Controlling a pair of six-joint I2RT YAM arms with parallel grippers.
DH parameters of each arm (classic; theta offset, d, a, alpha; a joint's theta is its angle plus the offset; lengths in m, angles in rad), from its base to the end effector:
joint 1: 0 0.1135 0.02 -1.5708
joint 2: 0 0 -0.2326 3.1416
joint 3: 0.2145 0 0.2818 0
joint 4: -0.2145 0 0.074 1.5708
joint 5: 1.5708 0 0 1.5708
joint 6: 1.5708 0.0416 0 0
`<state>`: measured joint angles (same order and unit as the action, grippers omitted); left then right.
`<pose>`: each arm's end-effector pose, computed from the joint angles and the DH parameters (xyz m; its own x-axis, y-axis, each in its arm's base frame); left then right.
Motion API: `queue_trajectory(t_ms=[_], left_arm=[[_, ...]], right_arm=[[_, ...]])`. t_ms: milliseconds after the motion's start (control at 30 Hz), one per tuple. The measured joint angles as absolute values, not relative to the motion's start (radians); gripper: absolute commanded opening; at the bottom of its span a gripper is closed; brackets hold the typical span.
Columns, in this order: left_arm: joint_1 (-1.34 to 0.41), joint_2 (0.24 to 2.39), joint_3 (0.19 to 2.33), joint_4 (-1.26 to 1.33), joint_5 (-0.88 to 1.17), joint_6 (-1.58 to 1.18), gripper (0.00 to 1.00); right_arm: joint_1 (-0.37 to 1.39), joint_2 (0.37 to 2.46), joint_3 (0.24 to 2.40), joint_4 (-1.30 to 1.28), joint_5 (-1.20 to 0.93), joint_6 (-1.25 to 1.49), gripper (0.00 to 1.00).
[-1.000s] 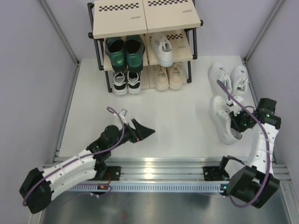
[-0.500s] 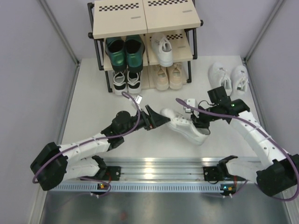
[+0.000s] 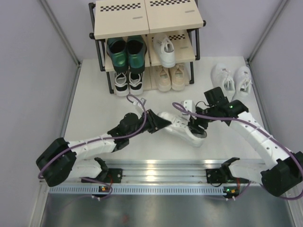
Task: Place and organize the shoes onto the shoe shelf
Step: Pick up the shoe at the center of the board.
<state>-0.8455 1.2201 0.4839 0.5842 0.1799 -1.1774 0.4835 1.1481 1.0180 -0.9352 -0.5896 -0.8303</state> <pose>0.1921 -0.2279 0.1741 -0.8269 -0.4371 -0.3539 0.2344 0.3041 -0.9233 0.2176 0.1404 0.2544 -0.0615 -0.7252 -0.6858 -0.9933 0.1118 -0.0292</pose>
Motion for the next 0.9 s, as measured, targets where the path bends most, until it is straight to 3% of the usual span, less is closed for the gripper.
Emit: queue_trajectory(t_ms=[67,133,433,700,900], left_arm=[[-0.845,1.216,0.469,0.582,0.155,-1.185,0.0],[-0.845,1.204,0.445,0.583,0.139,-1.201,0.0],[-0.774,1.153,0.266,0.636,0.051,-1.336,0.0],[-0.774,1.051,0.262,0.659,-0.001,-1.378,0.0],[-0.774,1.016,0.264,0.661,-0.017,-1.388,0.0]], right_arm=[[0.484,1.139,1.018,-0.907,-0.584,-0.817,0.89],[0.484,1.121,1.018,-0.888,-0.57,-0.794,0.99],[0.42,1.018,1.065,-0.836,-0.68,-0.662,0.99],[0.416,0.907,0.833,-0.688,-0.735,-0.596,0.99],[0.416,0.884,0.809,-0.614,-0.727,-0.581,0.99]])
